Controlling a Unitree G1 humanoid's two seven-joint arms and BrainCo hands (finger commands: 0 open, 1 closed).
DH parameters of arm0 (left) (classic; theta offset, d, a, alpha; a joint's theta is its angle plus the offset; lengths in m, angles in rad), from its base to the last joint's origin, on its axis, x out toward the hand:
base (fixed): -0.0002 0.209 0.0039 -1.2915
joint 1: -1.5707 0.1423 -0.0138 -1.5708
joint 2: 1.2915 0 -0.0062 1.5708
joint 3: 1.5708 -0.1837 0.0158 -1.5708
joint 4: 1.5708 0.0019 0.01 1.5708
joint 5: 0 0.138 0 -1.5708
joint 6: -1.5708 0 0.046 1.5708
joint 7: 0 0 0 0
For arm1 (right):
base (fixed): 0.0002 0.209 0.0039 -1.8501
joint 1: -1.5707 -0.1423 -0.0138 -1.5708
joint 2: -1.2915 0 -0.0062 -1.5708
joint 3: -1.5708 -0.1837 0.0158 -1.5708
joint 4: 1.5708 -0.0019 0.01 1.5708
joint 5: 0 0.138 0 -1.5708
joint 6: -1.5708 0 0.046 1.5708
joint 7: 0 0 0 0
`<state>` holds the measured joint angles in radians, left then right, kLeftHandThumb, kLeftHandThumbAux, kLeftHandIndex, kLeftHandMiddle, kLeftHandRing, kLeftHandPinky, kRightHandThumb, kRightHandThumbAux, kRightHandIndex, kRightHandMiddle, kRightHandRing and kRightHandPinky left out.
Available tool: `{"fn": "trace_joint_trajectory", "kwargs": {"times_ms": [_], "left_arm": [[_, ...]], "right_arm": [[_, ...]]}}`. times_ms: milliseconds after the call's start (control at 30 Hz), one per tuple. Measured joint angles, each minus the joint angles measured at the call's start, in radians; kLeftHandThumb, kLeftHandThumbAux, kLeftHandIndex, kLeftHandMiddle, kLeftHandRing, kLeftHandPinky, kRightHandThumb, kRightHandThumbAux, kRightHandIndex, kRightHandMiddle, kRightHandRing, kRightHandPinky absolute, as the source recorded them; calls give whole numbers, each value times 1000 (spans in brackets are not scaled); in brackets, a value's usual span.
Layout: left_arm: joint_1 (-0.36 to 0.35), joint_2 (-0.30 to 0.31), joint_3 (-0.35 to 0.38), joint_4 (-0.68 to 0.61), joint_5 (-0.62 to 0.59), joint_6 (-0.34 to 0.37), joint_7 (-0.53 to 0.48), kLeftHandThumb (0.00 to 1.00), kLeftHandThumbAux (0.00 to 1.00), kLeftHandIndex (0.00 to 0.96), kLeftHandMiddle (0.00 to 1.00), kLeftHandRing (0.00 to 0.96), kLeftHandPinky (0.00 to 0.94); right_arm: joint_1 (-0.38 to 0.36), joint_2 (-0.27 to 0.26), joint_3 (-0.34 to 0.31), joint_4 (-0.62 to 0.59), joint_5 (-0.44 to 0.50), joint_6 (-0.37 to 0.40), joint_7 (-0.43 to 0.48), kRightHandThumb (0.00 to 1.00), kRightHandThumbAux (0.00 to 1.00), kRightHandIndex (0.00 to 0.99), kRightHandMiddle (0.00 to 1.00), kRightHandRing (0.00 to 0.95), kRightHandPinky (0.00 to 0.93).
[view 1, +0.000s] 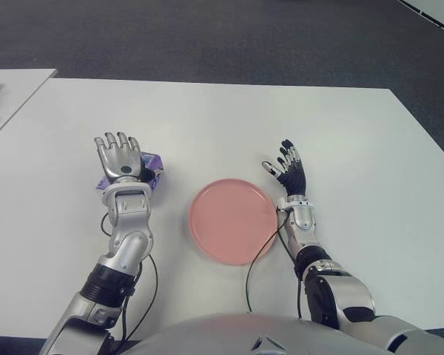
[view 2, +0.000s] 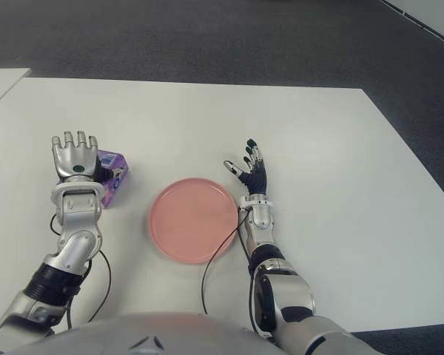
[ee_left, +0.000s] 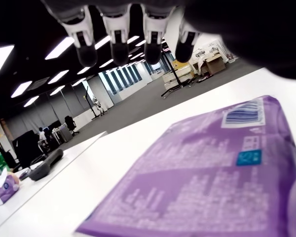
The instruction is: Put the tissue paper into the plate.
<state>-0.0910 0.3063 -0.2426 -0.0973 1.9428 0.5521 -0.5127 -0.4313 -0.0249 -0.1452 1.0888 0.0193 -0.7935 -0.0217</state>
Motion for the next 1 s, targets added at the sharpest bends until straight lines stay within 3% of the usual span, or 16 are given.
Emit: {"fn": "trace_joint_trajectory", "kwargs": {"times_ms": [567,1000], "left_arm": [[50,15,33,-26,8,-8,-58,0,242,0,0,0,0],[63,37,33,-53,13,-64,-117,1,224,0,0,0,0]], "right_arm": [[-1,-1,-10,1,5,0,11,80,783,6,0,0,18],[0,-3,-13,0,7,0,16,80,783,6,0,0,18]]}}
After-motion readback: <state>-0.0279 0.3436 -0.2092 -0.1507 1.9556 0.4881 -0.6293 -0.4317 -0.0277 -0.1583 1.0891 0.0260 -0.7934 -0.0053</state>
